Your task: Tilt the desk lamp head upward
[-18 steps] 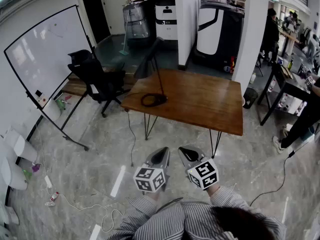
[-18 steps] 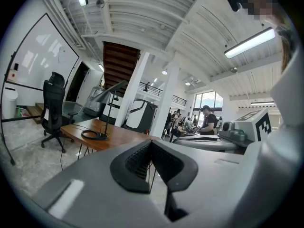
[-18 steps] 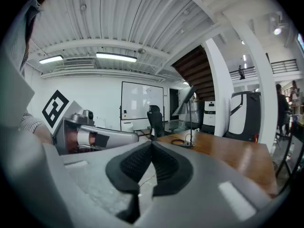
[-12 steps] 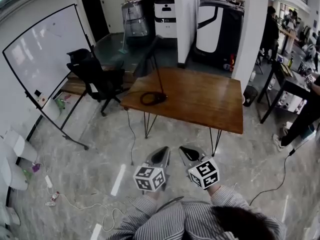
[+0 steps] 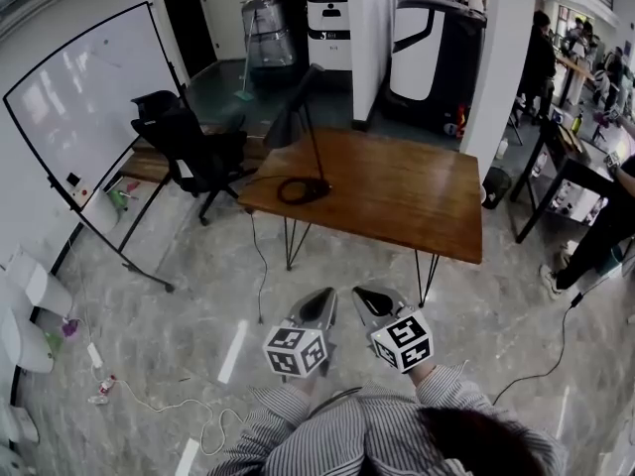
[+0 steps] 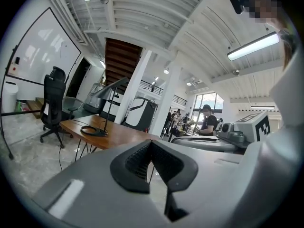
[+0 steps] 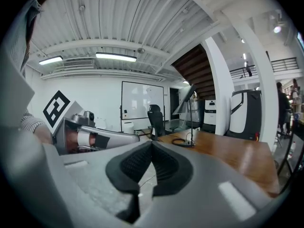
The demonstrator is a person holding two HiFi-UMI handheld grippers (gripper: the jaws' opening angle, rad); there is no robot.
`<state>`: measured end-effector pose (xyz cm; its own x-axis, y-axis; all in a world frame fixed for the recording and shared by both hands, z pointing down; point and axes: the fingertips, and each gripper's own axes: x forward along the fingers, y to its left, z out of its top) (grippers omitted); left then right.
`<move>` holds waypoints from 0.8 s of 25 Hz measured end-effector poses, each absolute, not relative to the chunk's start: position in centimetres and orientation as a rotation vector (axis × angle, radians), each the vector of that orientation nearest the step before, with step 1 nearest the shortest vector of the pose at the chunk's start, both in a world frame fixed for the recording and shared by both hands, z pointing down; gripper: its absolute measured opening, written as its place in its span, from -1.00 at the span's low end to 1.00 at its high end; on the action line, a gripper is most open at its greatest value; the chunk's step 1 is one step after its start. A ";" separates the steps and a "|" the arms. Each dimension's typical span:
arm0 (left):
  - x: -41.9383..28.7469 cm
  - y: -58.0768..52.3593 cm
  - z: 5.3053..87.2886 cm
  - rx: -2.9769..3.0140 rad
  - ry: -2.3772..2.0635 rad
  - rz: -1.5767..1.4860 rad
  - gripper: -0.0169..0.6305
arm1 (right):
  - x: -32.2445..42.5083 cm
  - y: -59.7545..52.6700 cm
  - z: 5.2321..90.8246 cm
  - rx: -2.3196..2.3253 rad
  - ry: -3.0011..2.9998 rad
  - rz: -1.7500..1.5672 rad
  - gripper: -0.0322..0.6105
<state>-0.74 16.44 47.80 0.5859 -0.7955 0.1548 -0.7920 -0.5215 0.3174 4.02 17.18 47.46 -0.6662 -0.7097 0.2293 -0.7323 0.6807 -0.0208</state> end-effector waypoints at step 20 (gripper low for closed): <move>1.3 13.3 48.3 2.440 -1.261 -0.064 -0.99 | 6.1 13.8 47.2 1.125 -2.737 0.100 -0.89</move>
